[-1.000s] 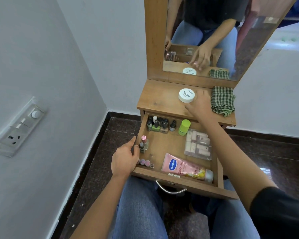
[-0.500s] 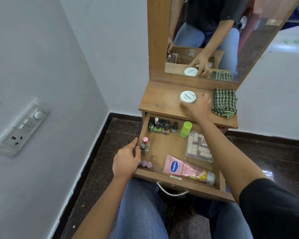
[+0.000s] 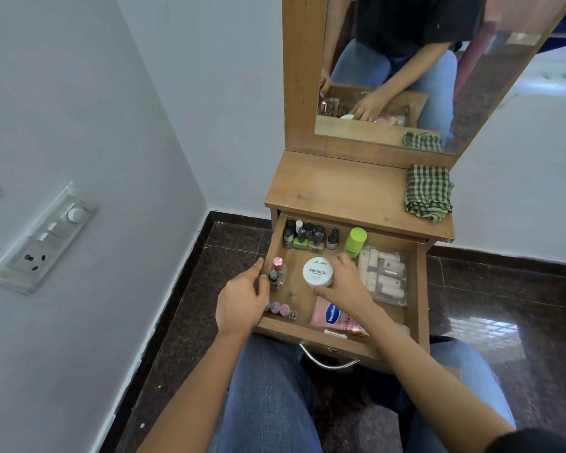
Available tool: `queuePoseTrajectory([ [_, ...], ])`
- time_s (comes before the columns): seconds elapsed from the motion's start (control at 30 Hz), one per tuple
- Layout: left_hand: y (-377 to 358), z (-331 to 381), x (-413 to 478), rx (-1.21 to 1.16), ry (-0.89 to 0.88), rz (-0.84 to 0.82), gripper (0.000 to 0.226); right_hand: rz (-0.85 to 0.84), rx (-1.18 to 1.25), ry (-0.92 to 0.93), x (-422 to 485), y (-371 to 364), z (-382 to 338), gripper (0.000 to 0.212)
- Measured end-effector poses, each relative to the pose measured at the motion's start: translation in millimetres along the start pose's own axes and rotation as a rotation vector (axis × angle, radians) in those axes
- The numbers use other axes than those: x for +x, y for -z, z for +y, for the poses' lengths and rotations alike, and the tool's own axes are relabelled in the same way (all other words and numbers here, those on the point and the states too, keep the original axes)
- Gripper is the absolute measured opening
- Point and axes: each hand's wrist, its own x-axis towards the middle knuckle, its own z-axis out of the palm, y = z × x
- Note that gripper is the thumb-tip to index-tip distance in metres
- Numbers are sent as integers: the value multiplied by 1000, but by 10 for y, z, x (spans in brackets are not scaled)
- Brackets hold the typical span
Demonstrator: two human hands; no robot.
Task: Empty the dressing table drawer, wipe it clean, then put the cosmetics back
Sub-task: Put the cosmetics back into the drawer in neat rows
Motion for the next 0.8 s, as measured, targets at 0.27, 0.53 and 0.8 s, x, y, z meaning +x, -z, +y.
queuePoseTrajectory([
  [0.27,6,4,3,-3,3,2,41,0,-33,-44,190,-194,27,70],
  [0.53,-5,-20,14,13,-10,2,41,52,-7,-17,288,-256,-30,51],
  [0.8,-7,-16,18,22,-4,4,41,83,39,62,414,-365,-200,45],
])
